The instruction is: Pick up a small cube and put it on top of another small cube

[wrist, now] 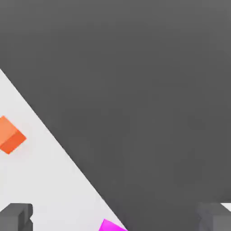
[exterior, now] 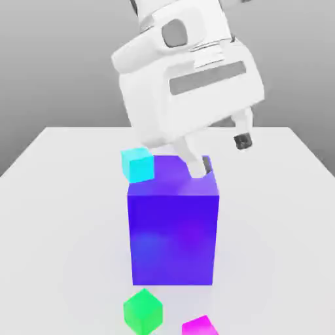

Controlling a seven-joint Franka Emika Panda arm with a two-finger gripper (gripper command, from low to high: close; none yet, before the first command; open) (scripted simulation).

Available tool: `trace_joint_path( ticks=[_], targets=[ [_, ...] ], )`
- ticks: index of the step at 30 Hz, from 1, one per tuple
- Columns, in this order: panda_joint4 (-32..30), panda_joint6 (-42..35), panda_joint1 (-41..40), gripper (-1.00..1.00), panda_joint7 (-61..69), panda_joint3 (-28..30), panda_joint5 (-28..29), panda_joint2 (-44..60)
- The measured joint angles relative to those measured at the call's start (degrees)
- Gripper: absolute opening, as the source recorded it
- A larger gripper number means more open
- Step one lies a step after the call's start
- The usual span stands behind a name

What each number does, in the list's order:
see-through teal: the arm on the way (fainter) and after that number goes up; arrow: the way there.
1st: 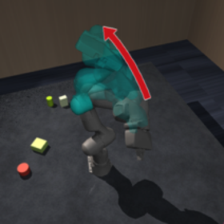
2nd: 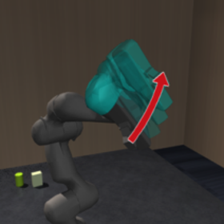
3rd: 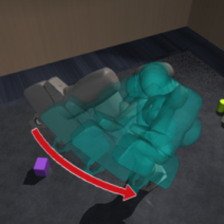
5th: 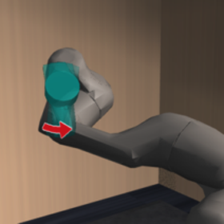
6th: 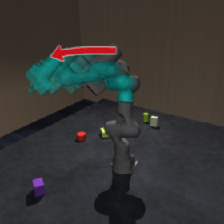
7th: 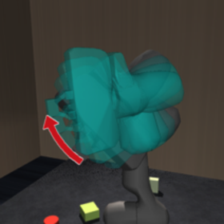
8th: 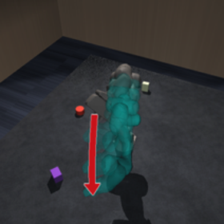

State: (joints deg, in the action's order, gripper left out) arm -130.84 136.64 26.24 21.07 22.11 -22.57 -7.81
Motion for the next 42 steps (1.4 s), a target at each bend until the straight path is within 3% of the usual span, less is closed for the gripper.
trace_joint_path(
  ticks=[13, 21, 29, 33, 34, 42],
  targets=[
    [0.0, 4.0, 1.5, 0.00, 29.1, -0.9, -5.8, 16.6],
    [-0.7, 8.9, 0.8, 0.00, 42.4, -2.5, -2.4, 23.9],
    [-1.5, 15.0, 1.3, 0.00, 51.8, -2.2, 5.8, 29.2],
    [0.1, 20.6, -1.6, 0.00, 55.5, -6.0, 2.8, 36.3],
    [0.5, 21.6, -2.3, -1.00, 56.1, -6.9, 2.0, 37.8],
    [0.1, 20.5, -1.6, -1.00, 55.5, -6.0, 2.8, 36.3]
  ],
)
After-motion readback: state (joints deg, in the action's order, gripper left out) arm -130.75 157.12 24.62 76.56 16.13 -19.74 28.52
